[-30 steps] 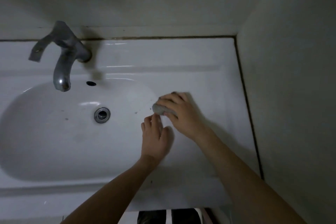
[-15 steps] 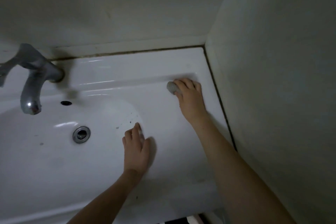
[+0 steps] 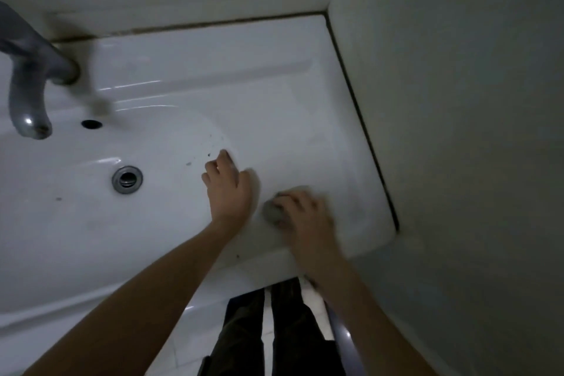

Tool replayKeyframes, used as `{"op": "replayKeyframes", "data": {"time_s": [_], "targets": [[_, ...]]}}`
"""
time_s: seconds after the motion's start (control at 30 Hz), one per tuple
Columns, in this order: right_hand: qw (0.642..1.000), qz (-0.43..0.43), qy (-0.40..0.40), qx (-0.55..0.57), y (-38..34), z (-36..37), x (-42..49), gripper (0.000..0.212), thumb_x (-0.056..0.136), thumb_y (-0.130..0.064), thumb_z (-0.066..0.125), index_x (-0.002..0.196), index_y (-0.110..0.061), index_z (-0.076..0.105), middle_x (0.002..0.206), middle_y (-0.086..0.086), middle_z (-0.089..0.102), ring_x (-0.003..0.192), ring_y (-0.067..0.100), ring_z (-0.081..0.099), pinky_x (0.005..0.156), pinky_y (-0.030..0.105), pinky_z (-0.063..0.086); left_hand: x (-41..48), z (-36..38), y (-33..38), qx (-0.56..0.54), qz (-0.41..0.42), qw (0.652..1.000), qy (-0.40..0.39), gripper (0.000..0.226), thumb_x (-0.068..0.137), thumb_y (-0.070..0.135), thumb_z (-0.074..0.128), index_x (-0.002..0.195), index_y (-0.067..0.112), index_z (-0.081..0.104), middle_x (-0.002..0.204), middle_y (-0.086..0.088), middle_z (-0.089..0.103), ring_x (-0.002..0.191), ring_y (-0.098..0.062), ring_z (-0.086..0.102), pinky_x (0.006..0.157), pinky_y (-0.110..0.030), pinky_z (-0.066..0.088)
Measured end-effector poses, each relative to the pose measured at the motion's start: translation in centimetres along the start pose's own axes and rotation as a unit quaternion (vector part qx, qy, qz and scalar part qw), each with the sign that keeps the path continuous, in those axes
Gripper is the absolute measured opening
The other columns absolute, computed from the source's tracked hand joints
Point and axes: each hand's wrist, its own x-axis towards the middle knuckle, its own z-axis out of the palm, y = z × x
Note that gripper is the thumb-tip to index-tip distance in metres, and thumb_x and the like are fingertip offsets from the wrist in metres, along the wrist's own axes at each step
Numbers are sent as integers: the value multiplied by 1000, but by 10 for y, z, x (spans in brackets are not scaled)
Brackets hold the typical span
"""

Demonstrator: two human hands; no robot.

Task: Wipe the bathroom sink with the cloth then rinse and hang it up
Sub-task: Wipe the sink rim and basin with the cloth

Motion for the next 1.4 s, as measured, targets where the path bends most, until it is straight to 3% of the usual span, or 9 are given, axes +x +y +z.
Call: {"op": "replayKeyframes", "data": {"time_s": [0.1,0.23,0.47,0.6,0.7,0.87,1.03,1.2,1.4], "targets": [[999,-35,15,-3,-40,24,-9,37,78,-16,56,114,-26,57,120,-4,59,89,23,49,68,32,48,0,-5,3,-26,-10,1000,0,61,79,30,42,135,6,43,124,-17,45,107,-30,39,97,-46,33],[995,-97,-3,26,8,5,3,35,87,-21,57,121,-28,55,126,-6,55,101,23,48,89,29,42,1,-2,1,-10,-2,1000,0,61,79,31,42,135,6,42,120,-20,44,108,-35,40,98,-46,33],[995,57,78,-30,35,-10,14,39,80,-19,69,118,-24,59,124,3,58,103,32,50,89,42,48,2,-1,-1,-18,-19,1000,-6,64,80,35,39,139,12,37,122,-16,42,109,-28,37,96,-41,31],[996,-89,14,-18,-26,24,-5,45,70,-16,72,112,-26,59,117,-3,60,91,23,54,71,30,53,0,-6,5,-47,-32,998,-12,63,79,33,42,139,13,38,114,-6,37,104,-22,33,97,-42,32],[995,-98,7,30,5,13,8,40,82,-15,63,118,-29,55,126,-7,55,101,21,48,82,32,50,0,-5,2,-58,-22,998,-14,65,79,34,45,140,14,38,118,-6,39,114,-27,36,99,-40,31],[995,-24,93,10,54,-19,74,36,88,-20,62,123,-24,57,127,-2,55,114,23,44,100,34,39,3,-1,-4,-48,-20,999,-1,74,74,48,38,141,14,39,127,-12,41,117,-27,36,99,-40,31],[980,-43,192,-28,32,-17,171,33,85,-14,63,118,-12,61,117,6,61,106,24,47,92,39,43,4,1,-8,-40,-11,999,11,80,73,54,35,143,15,38,126,-8,41,117,-26,36,99,-40,32],[984,0,173,-44,19,-24,238,28,83,-20,61,110,-13,60,112,10,60,101,34,55,88,41,42,6,3,-9,-39,-14,999,15,84,71,56,32,143,14,37,126,-7,40,120,-26,35,101,-41,31],[984,-166,36,47,22,-12,139,33,85,-15,58,117,-24,60,121,-5,58,109,24,48,98,26,28,5,2,-8,-30,-19,999,16,81,72,55,32,143,14,38,123,-7,41,115,-27,37,100,-43,33]]}}
